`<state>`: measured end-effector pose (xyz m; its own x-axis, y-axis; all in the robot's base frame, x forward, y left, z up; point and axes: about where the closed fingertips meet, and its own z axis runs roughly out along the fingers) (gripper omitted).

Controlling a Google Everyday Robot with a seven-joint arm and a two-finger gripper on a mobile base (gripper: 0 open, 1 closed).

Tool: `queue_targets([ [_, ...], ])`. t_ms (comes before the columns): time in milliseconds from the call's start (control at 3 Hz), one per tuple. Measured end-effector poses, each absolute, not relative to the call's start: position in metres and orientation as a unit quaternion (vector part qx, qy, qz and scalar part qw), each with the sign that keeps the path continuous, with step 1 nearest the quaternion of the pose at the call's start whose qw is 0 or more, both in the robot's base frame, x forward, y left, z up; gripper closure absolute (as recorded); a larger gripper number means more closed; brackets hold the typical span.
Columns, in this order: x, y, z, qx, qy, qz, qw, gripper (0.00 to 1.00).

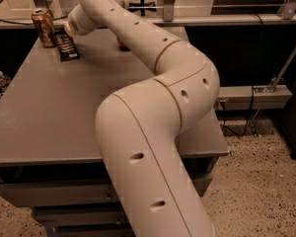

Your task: Move rxbar chocolate near orange can

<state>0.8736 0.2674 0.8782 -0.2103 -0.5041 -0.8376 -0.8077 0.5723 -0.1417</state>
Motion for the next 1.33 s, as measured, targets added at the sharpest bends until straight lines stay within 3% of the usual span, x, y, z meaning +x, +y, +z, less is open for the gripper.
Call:
queue_targets([
  [667,0.8714,0.2696,0.8769,-0.431,0.761,0.170,0.454,0.14],
  [1000,0.8707,0.2688,0.8778,-0.433,0.760,0.168,0.454,0.00],
  [1333,0.8640,0.2610,0.8857,-0.440,0.754,0.167,0.459,0.00],
])
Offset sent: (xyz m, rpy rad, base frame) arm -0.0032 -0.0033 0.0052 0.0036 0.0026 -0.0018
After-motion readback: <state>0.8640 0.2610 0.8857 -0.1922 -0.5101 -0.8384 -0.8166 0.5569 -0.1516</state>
